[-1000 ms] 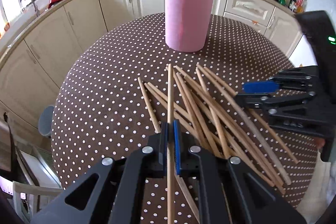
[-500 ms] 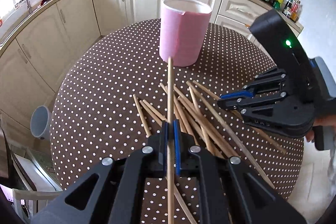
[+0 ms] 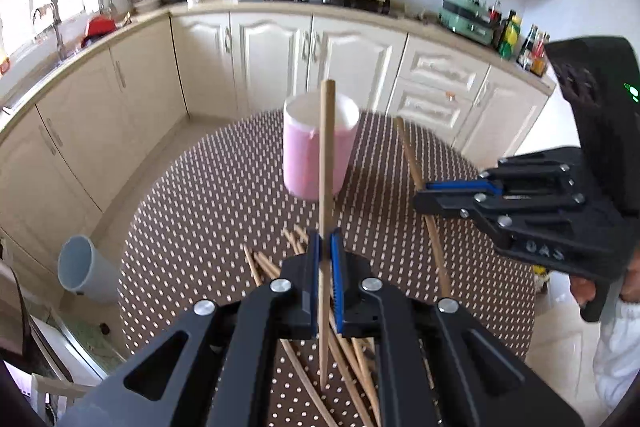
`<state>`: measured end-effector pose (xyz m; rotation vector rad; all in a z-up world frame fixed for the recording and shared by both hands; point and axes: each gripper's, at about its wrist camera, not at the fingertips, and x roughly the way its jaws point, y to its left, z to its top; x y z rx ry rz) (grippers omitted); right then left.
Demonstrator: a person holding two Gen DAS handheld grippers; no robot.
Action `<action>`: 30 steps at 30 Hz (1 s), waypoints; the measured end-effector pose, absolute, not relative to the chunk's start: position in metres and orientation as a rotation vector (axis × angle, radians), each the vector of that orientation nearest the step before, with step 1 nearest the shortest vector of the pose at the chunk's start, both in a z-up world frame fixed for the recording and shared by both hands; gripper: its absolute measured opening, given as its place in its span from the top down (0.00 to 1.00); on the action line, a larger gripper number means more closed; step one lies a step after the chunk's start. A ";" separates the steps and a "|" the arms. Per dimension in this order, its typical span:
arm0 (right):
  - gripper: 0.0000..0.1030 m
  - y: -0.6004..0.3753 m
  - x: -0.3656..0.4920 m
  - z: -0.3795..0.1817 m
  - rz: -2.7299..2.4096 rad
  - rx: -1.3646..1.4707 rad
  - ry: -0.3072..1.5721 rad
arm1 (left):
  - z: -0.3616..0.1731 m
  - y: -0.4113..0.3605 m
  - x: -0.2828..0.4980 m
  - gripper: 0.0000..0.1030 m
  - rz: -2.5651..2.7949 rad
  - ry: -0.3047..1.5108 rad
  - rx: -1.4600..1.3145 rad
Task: Organize utensils
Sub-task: 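Lift the held chopsticks upright and carry both grippers over the pink cup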
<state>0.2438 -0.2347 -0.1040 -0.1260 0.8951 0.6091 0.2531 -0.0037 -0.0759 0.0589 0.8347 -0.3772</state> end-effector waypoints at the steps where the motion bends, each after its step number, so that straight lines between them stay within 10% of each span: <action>1: 0.95 -0.238 0.240 -0.099 0.613 -0.119 0.878 | -0.070 -0.005 0.252 0.94 -0.388 0.824 0.054; 30: 0.95 -0.272 0.271 0.017 0.501 -0.017 0.473 | 0.039 -0.049 0.344 0.94 -0.313 0.456 -0.083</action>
